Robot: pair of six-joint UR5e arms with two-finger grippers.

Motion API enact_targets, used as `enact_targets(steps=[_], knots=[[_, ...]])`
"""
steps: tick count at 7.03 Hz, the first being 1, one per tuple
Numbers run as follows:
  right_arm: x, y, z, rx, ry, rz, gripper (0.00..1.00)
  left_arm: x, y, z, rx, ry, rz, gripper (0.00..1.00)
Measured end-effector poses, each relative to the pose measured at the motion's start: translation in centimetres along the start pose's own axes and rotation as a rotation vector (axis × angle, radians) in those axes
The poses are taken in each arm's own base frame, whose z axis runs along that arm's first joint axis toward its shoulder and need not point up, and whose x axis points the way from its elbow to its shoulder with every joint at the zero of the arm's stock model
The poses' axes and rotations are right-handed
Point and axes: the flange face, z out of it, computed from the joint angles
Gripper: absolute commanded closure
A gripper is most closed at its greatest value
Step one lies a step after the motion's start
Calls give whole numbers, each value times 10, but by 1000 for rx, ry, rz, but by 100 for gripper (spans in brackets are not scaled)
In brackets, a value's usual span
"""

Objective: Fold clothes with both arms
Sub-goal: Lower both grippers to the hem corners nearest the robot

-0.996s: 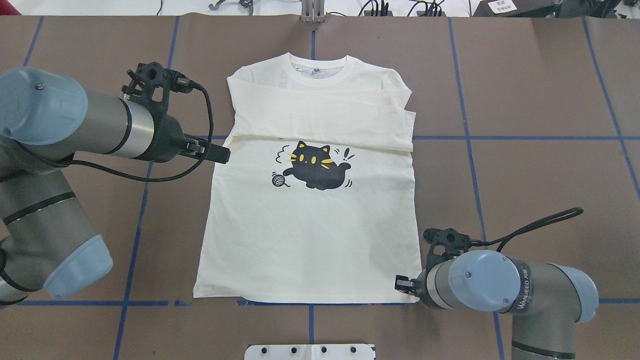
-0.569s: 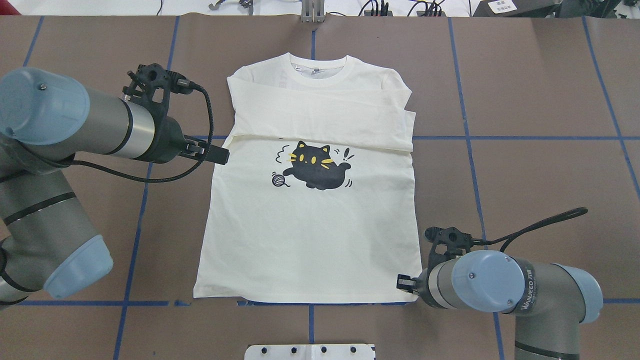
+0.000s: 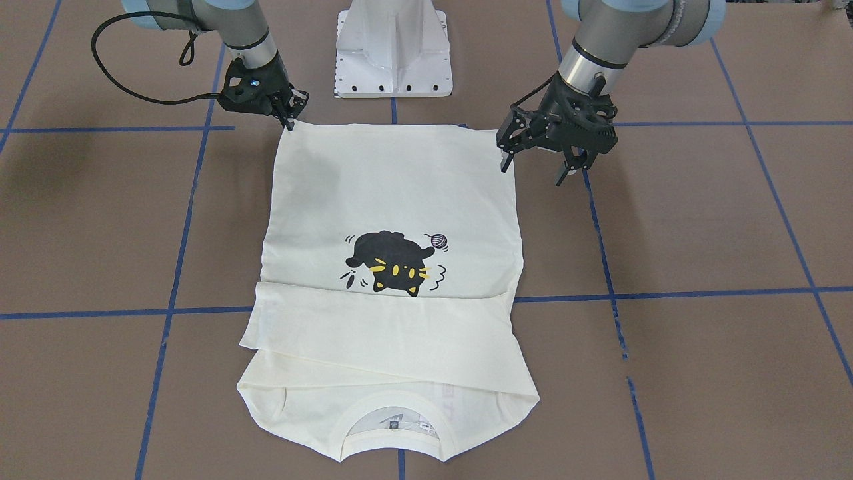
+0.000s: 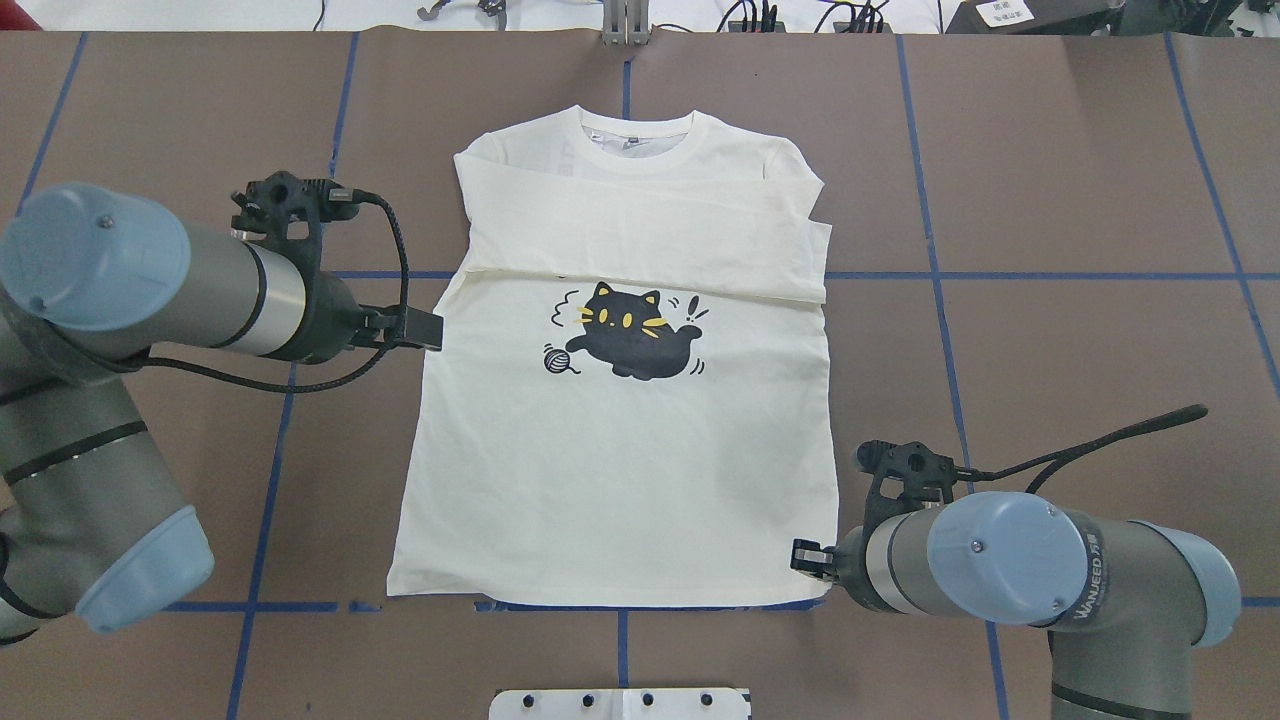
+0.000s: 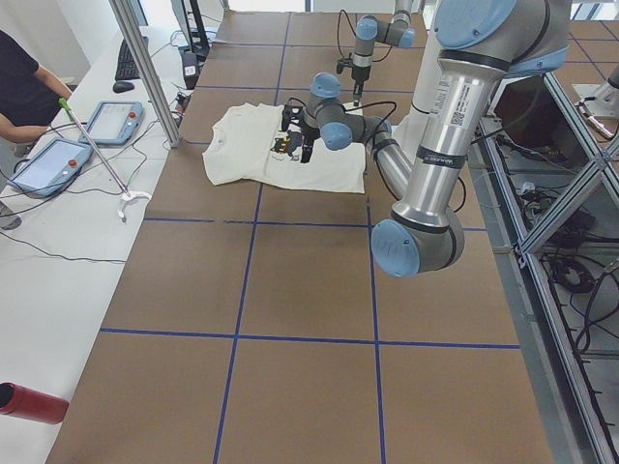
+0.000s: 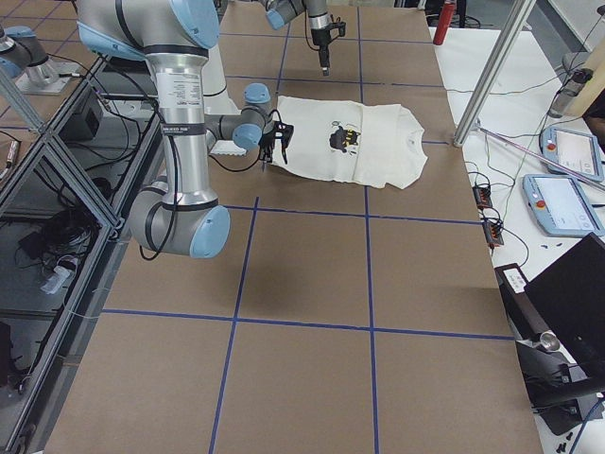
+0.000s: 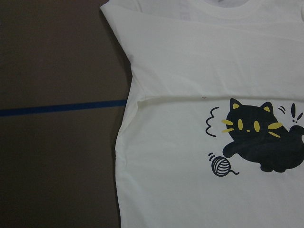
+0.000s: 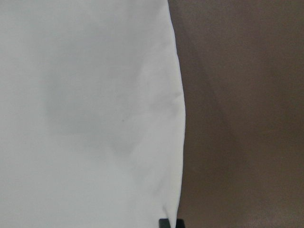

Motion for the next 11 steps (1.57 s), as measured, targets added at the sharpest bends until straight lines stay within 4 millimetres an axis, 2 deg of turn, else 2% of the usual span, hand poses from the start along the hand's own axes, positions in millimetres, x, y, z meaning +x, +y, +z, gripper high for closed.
enact_targets(steps=[2,3,4,7,11], knots=[[-2,-3,-6,5,-13,4,100,14,76,41,-12,-47,-142,4],[-3,-5,-8,8,-17,5,100,12,106,54,-19,-72,-179,6],[-4,-6,-9,10,-21,5,100,3,127,65,-21,-102,-195,7],[-6,-8,-11,12,-28,8,100,-26,153,79,-28,-168,-193,15],[-7,-11,-13,17,-34,12,100,-30,169,84,-50,-208,-176,30]])
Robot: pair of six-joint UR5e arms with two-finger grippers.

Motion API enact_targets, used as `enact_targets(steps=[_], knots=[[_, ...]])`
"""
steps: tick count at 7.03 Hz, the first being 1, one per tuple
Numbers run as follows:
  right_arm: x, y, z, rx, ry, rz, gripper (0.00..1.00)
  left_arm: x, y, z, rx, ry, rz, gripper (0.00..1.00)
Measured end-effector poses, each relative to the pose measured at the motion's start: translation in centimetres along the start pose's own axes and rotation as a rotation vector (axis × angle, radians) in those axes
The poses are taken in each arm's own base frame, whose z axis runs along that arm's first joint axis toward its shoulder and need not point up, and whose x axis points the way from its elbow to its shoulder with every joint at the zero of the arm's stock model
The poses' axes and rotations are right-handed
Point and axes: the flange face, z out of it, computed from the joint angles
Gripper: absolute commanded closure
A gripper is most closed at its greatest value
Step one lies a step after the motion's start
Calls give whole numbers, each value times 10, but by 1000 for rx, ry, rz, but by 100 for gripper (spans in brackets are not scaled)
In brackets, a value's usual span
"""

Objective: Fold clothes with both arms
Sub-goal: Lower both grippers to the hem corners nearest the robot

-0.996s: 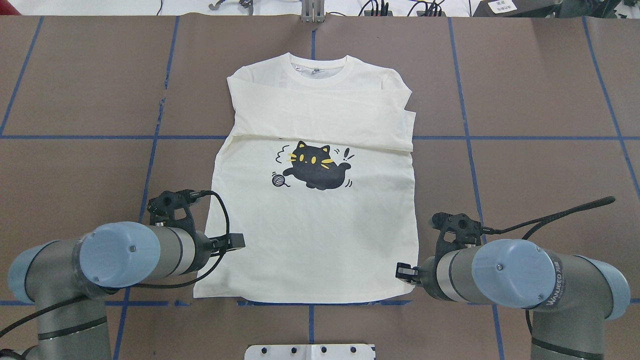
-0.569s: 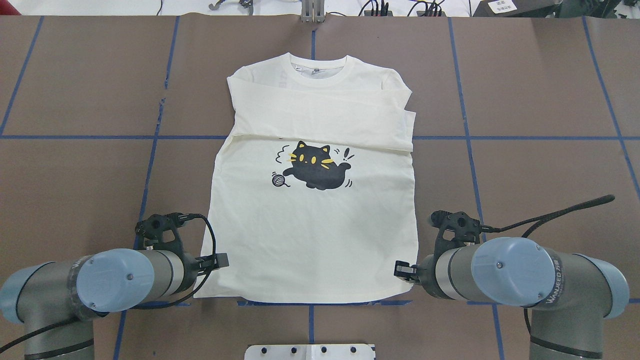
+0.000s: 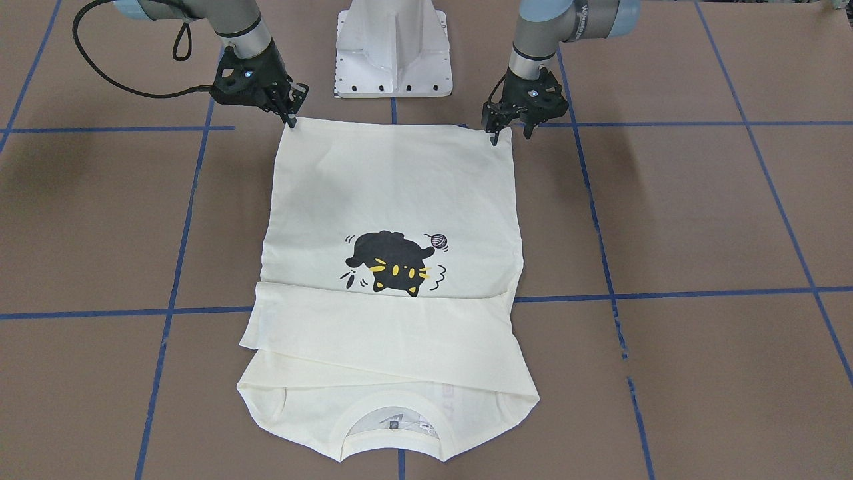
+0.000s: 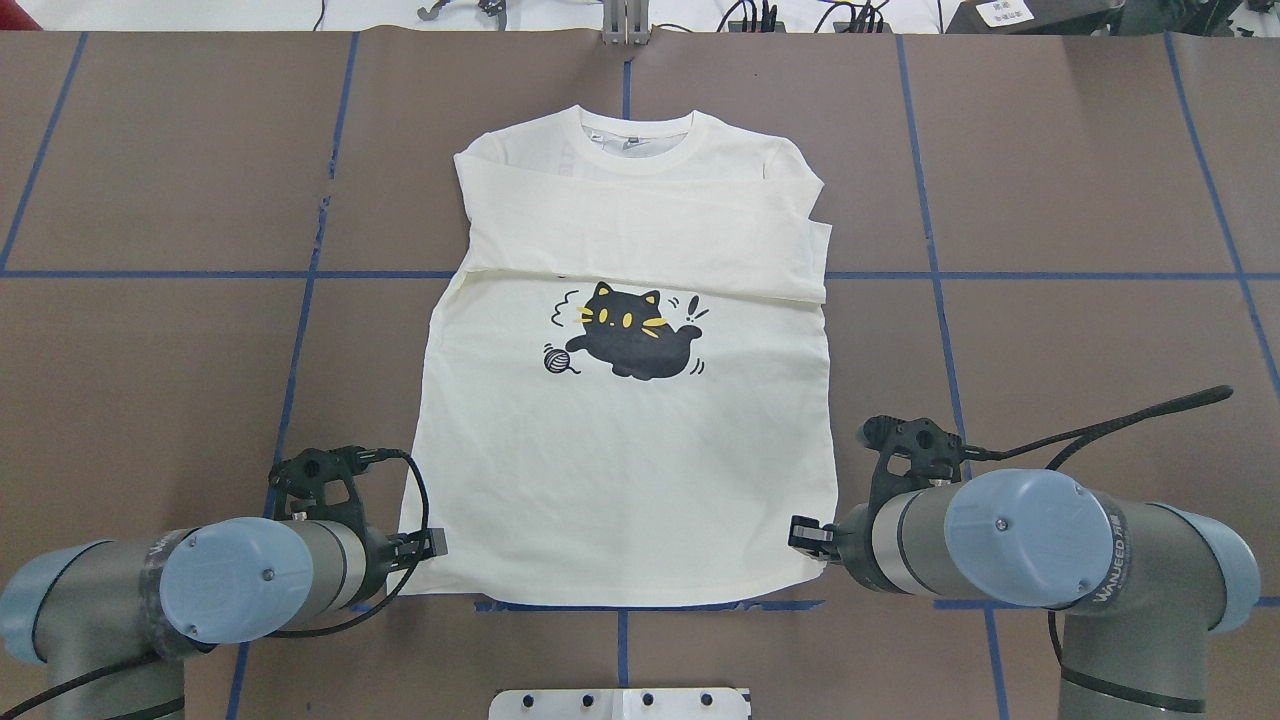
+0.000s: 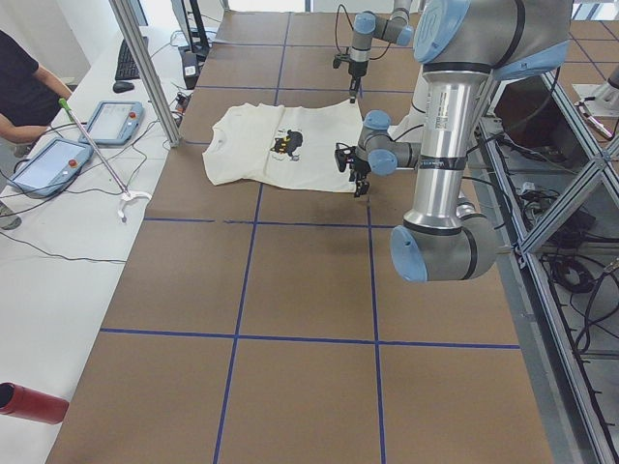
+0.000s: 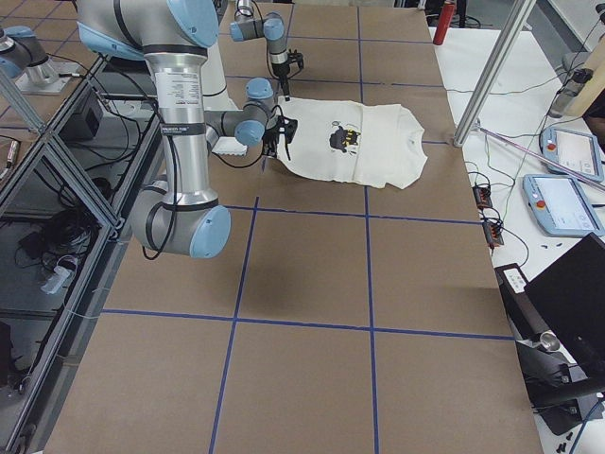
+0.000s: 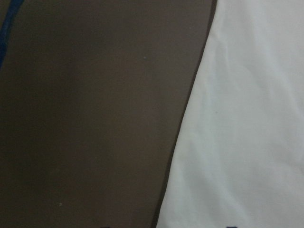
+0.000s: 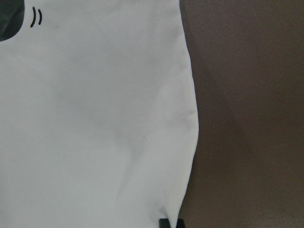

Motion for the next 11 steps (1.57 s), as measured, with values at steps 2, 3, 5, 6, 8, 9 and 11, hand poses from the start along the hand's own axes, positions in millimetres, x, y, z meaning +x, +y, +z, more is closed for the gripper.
enact_targets(steps=[2,3,5,6,8,9,11], knots=[[0,-2,-1,1,-1,3,100,0,5,1,-7,-3,6,40],[0,-4,-2,2,-2,5,100,1,7,1,-10,-3,8,45],[0,-6,-3,3,-4,7,100,2,9,1,-13,-2,11,51],[0,-7,-3,4,-4,7,100,2,11,1,-17,-1,13,54],[1,-7,-3,5,-4,8,100,2,12,2,-19,-3,15,55],[1,-8,-3,5,-4,9,100,2,13,2,-20,-3,16,59],[1,-8,-3,6,-3,10,100,2,16,2,-25,-4,20,76]])
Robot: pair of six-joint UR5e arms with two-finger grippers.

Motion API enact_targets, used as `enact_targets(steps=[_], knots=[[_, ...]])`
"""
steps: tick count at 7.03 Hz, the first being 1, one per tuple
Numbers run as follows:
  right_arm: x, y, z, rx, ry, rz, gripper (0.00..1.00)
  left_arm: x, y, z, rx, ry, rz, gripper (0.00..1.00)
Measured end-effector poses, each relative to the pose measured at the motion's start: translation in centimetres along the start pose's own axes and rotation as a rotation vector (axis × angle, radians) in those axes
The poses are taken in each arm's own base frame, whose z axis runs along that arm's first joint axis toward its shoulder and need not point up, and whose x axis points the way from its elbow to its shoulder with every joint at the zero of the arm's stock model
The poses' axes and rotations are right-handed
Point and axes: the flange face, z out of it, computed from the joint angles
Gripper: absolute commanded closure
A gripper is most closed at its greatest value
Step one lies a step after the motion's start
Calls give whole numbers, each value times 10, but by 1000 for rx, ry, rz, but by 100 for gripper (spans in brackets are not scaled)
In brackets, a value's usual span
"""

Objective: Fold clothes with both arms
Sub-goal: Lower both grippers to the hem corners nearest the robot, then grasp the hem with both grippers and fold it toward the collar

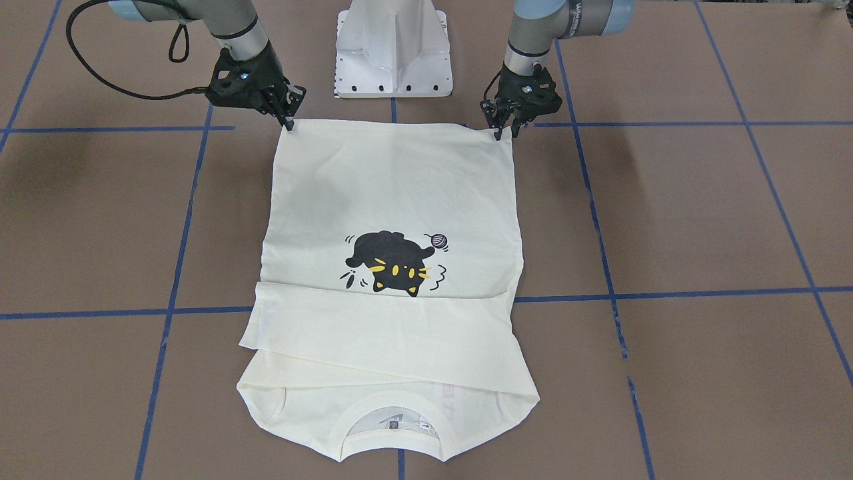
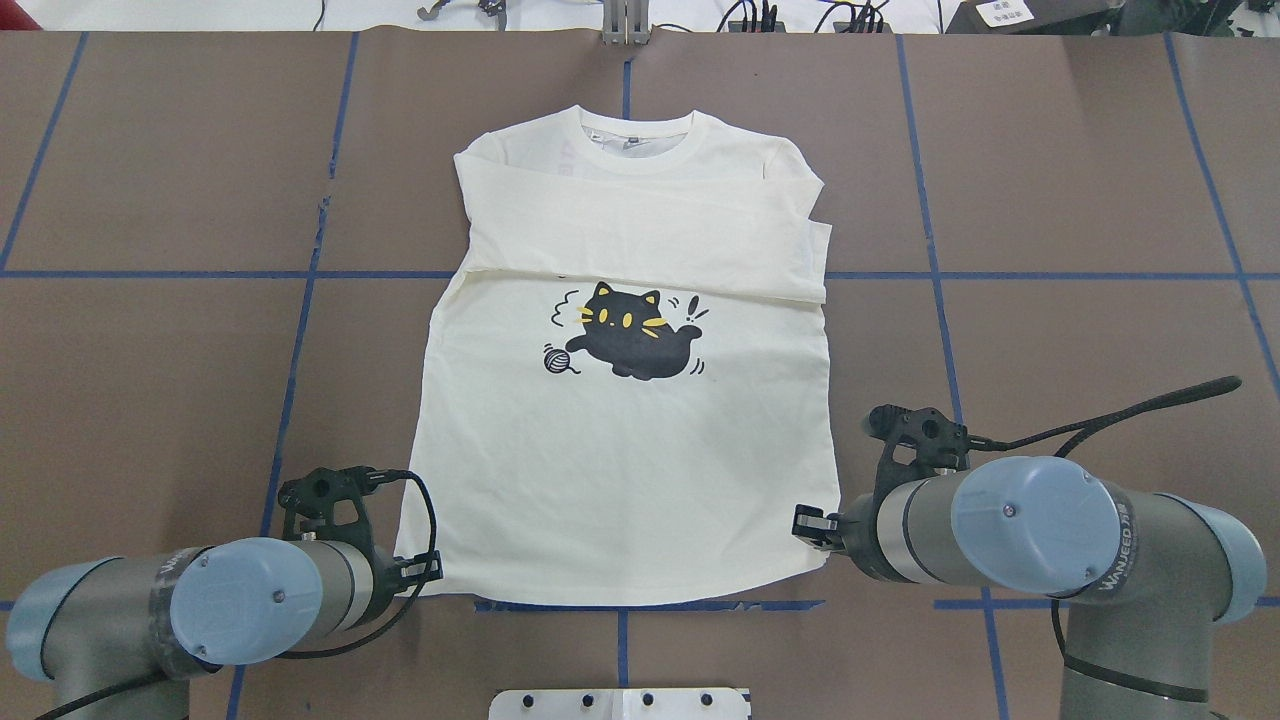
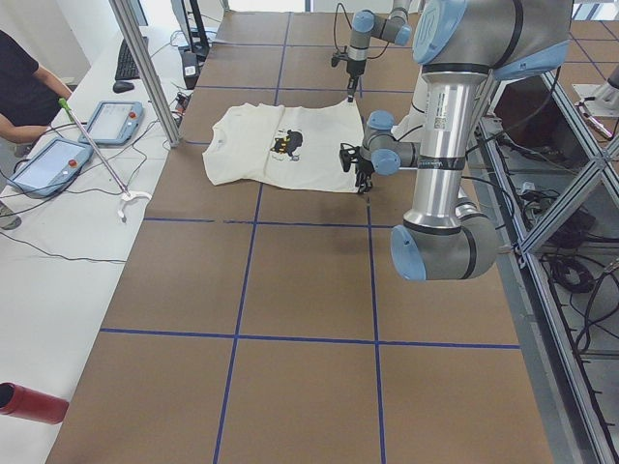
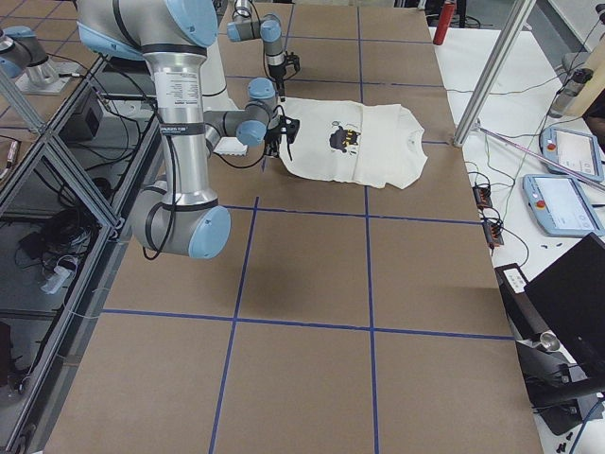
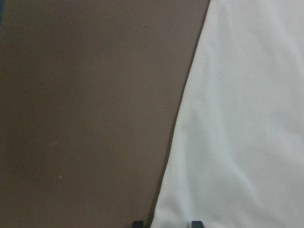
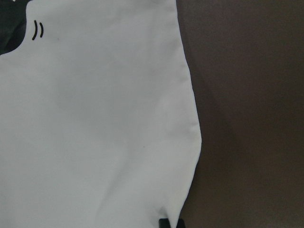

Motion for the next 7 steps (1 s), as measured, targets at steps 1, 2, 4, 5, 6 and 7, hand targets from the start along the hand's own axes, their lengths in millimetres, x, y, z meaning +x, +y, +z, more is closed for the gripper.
enact_targets(steps=[1,2,4,5,6,7], knots=[[0,0,0,0,0,0,100,0,2,0,-3,0,2,81],[0,-1,0,0,0,1,100,0,4,1,-5,-1,5,88],[0,-1,-1,0,-1,-1,100,2,11,-3,-5,8,15,100],[0,-1,-1,-1,-2,-3,100,4,13,-13,-7,21,18,100],[0,-1,-5,-6,-7,-5,100,8,14,-32,-11,31,21,100],[1,0,-14,-16,-20,-6,100,11,15,-56,-16,33,28,100]])
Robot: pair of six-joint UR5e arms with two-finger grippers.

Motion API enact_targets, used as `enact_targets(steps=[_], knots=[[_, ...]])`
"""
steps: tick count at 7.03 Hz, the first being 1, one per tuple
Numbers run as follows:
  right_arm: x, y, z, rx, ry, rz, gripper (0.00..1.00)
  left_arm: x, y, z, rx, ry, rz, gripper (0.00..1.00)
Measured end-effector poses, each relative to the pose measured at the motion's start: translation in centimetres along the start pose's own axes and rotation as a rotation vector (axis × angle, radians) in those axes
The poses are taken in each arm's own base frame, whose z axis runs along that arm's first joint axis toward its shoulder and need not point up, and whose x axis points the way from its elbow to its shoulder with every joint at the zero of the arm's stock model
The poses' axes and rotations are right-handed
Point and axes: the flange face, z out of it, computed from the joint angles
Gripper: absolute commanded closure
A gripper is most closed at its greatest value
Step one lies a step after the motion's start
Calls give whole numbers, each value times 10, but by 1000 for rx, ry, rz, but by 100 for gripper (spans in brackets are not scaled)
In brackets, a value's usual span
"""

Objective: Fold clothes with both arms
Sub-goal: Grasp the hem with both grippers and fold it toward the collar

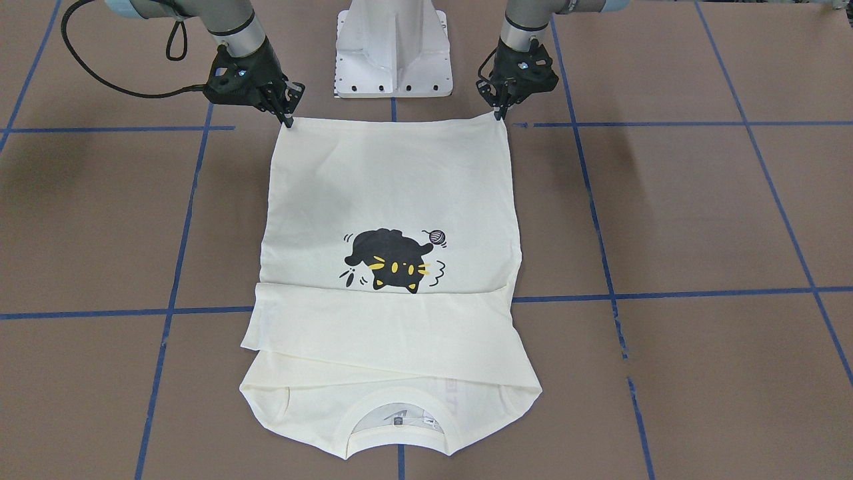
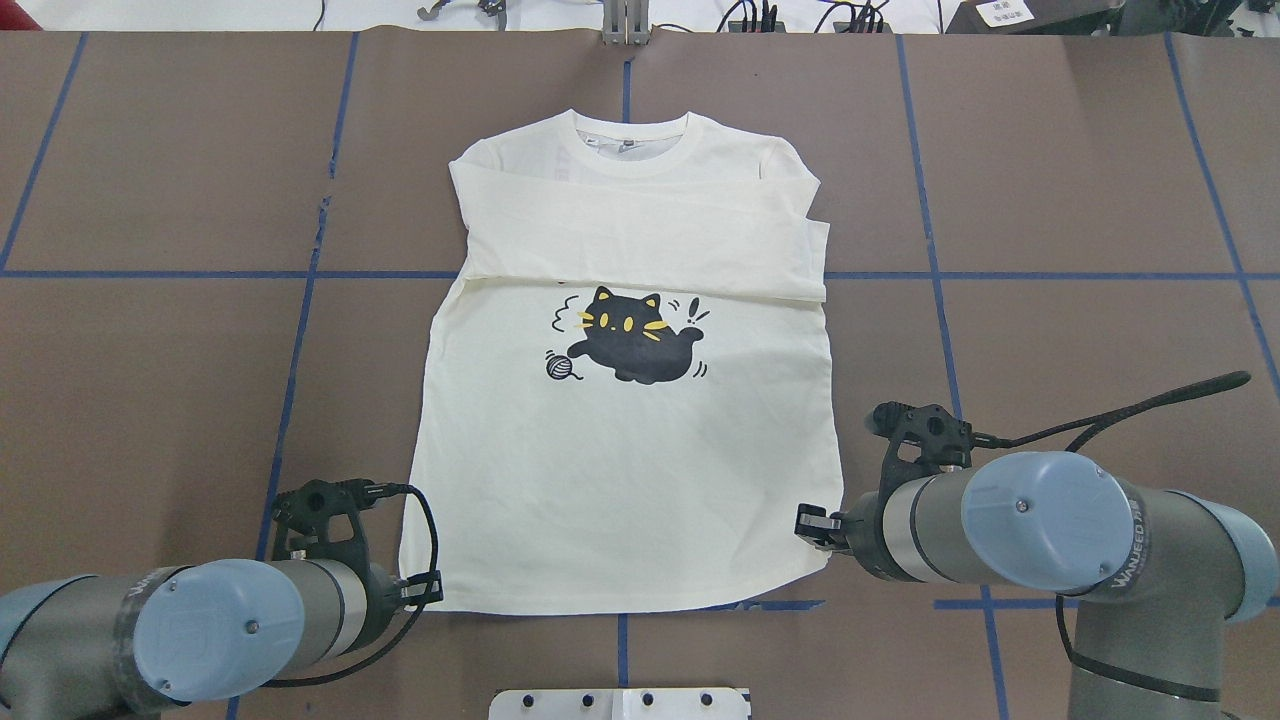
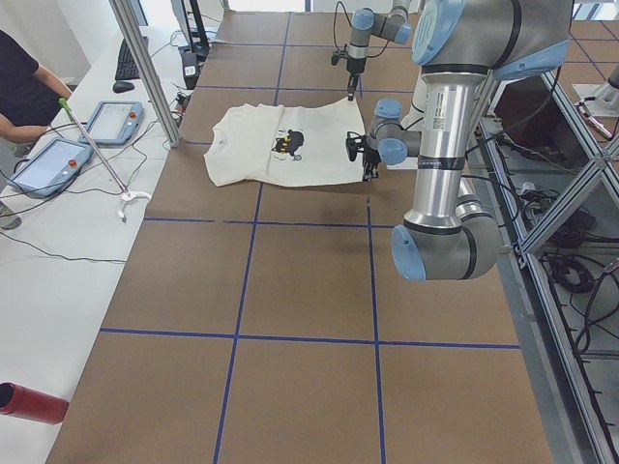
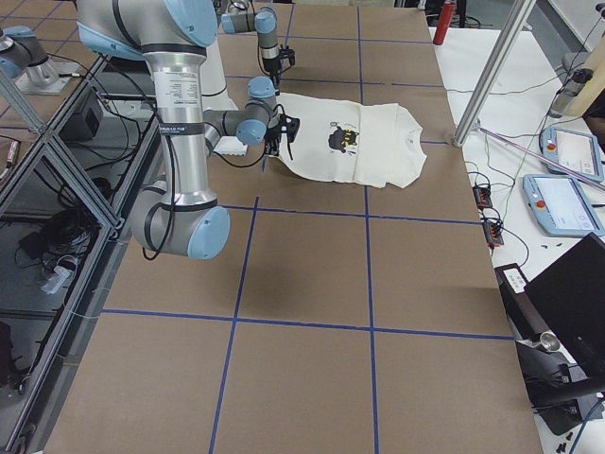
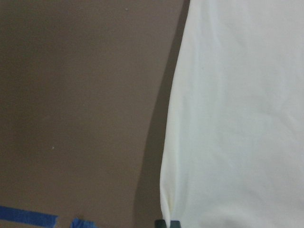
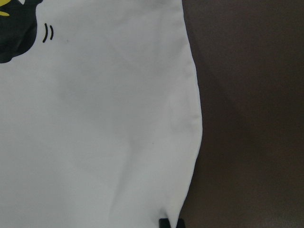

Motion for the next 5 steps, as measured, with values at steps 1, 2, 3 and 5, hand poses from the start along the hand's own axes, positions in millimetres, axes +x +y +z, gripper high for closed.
enact_targets(steps=[1,2,3,5], knots=[[3,2,-13,-21,-13,-1,100,2,3,-22,-7,1,9,100],[10,8,-28,-56,-22,-2,100,4,10,-43,-26,8,21,100],[20,16,-46,-104,-28,-6,100,7,22,-63,-59,21,38,100],[35,41,-80,-232,-37,-24,100,10,48,-94,-137,56,81,100]])
